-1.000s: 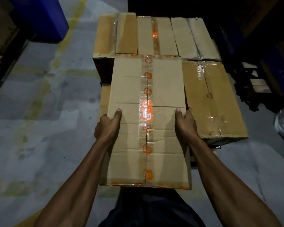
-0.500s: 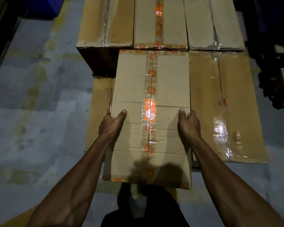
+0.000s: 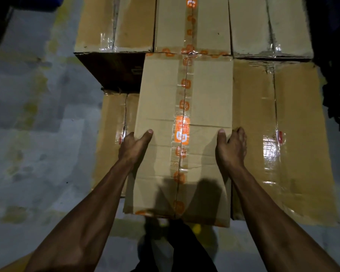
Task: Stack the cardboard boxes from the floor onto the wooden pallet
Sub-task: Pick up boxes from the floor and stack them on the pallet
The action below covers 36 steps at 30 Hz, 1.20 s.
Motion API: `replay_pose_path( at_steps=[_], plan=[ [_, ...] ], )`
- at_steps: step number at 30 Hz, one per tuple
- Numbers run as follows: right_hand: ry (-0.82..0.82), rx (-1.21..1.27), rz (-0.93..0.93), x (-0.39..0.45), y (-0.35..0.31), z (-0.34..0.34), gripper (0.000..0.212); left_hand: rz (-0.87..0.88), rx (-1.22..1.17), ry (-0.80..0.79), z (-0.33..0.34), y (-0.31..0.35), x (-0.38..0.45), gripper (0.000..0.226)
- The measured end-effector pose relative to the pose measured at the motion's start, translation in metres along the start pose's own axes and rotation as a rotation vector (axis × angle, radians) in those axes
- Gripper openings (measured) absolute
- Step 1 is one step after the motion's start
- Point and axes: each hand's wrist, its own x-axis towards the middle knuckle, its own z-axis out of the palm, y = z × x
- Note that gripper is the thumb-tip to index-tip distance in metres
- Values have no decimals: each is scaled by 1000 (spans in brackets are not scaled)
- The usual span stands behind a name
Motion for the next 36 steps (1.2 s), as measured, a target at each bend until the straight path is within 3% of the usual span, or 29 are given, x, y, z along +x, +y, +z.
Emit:
replay_pose_path(
  at_steps=[3, 8, 14, 19, 23, 30, 33, 36],
  plan=[
    [-31, -51, -44, 7, 4, 9, 72, 32, -37, -10, 13, -2, 17, 45],
    [-18, -482, -207, 2, 27, 31, 81, 28, -79, -99, 32, 1, 44, 55],
    [-49, -588, -219, 3, 27, 31, 79, 43, -129, -115, 31, -6, 53, 52],
    [-120, -615, -251, -10, 36, 23, 78, 170, 133, 5, 37, 3, 43, 71],
    [-190, -615, -263, -39, 51, 19, 77, 247, 315, -61, 37, -19, 17, 93],
    [-321, -690, -333, -96, 90, -4, 77, 375, 636, -180, 11, -86, -45, 99],
    [-369, -722, -374, -109, 105, -13, 86, 394, 658, -226, 4, -105, -66, 106],
    [-423, -794, -415, -122, 117, -16, 111, 392, 652, -282, 0, -113, -75, 116]
  ],
)
